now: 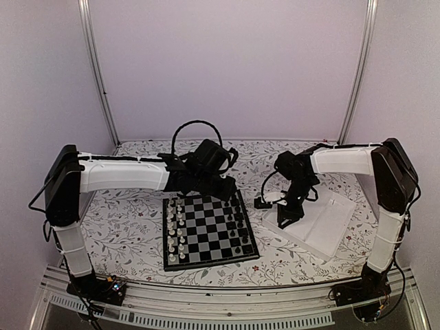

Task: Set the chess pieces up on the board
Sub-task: Pick up the chess piece from the storage box.

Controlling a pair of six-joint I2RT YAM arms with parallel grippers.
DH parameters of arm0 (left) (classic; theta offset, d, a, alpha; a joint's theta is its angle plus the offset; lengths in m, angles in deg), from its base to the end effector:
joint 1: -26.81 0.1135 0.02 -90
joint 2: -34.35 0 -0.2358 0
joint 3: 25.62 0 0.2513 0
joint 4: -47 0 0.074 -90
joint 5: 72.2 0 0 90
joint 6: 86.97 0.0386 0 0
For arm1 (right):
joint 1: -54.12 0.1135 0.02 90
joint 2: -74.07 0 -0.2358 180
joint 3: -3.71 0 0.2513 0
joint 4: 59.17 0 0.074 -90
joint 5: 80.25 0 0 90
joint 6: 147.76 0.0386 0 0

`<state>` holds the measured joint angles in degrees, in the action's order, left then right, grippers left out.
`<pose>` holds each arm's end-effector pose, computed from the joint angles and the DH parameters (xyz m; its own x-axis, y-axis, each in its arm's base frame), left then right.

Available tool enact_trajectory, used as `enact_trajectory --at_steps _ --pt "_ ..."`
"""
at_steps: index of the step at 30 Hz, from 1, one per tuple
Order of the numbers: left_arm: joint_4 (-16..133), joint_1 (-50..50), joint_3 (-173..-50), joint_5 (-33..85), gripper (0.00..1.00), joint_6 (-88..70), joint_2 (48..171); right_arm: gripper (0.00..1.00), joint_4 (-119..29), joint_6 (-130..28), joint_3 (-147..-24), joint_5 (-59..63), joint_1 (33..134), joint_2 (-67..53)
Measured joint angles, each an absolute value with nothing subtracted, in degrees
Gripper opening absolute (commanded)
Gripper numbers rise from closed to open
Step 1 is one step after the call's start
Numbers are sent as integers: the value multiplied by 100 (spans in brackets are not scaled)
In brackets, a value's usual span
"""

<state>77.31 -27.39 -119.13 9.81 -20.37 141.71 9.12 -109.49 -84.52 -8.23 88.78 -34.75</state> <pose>0.2470 -0.3333 0.2002 -0.6698 0.2564 -0.6969 0.5218 0.8303 -0.1960 0.2675 0.1995 0.1376 -0.0808 -0.9637 -0.2544 -0.9838 0.0360 0.1758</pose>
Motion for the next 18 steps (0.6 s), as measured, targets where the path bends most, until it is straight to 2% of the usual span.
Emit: enact_trajectory --at_steps 3,5,8,11,18 --pt "7731 -2739 -11907 988 26 -2039 14171 27 976 -10951 -8452 -779 8893 -3507" --pt "7731 -2739 -11907 990 26 -2039 14171 22 1011 -10953 -8452 -761 8898 -3514" --pt "7726 -2739 -11896 992 26 -2039 14171 10 1048 -10975 -8456 -726 8900 -3540" --pt "7720 -2739 -11885 992 26 -2041 14173 1 1074 -10986 -8467 -687 8904 -3604" --pt "7696 -2739 -11876 992 27 -2041 14173 0 1190 -10979 -8550 -654 8922 -3610"
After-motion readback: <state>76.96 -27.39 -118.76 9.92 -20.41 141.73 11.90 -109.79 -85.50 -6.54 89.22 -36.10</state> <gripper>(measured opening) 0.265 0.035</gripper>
